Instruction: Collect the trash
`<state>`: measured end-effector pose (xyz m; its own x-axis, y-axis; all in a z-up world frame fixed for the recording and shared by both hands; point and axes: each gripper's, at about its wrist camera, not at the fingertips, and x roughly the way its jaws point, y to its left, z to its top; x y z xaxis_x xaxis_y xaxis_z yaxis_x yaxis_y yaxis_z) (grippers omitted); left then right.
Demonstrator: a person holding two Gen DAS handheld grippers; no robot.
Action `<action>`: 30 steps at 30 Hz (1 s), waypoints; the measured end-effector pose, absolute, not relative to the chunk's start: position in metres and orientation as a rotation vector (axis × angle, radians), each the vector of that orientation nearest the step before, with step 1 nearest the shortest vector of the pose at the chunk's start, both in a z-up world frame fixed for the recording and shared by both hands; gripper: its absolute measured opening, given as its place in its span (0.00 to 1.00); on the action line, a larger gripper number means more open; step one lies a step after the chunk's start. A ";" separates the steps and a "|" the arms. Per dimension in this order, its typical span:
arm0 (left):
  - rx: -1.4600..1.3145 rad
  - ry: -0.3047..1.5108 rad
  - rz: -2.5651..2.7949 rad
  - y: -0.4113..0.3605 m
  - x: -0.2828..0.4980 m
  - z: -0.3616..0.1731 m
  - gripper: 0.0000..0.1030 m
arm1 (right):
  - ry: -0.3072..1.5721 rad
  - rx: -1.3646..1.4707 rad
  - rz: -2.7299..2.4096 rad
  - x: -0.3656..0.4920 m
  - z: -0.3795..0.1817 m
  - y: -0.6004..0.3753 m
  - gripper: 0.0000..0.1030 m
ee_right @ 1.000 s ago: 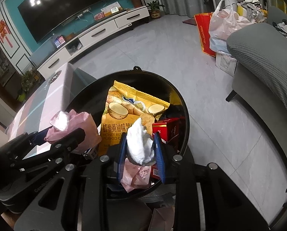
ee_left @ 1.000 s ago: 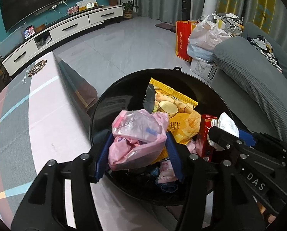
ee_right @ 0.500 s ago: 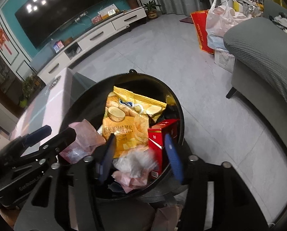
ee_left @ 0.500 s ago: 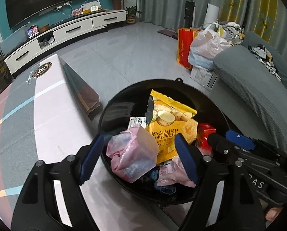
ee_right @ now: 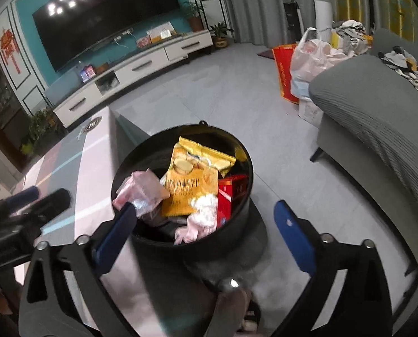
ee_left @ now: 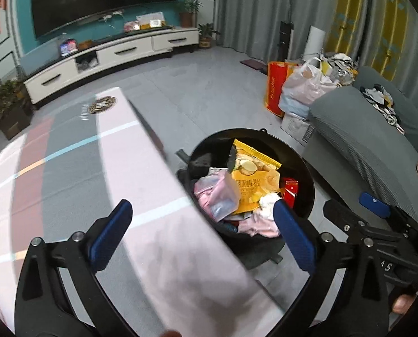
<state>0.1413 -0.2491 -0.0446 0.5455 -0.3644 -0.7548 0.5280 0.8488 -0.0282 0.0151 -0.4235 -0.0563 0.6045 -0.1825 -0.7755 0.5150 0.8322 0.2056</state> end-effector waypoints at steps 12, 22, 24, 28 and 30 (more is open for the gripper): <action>0.100 0.832 -0.576 -0.198 0.086 0.026 0.97 | 0.861 0.374 -0.439 -0.009 0.016 -0.379 0.97; 0.164 0.826 -0.433 -0.190 0.081 0.073 0.97 | 0.871 0.273 -0.422 -0.002 0.073 -0.362 0.97; 0.160 0.815 -0.405 -0.185 0.081 0.079 0.97 | 0.886 0.250 -0.411 0.000 0.079 -0.359 0.97; 0.173 0.801 -0.349 -0.180 0.079 0.083 0.97 | 0.893 0.259 -0.390 0.000 0.084 -0.354 0.97; 0.167 0.808 -0.346 -0.177 0.080 0.082 0.97 | 0.890 0.256 -0.392 0.000 0.086 -0.352 0.97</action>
<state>0.0796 -0.1773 0.0821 0.6384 -0.2387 -0.7317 0.3648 0.9310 0.0145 -0.0002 -0.3524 0.0857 0.5652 -0.2248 -0.7937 0.4338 0.8994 0.0542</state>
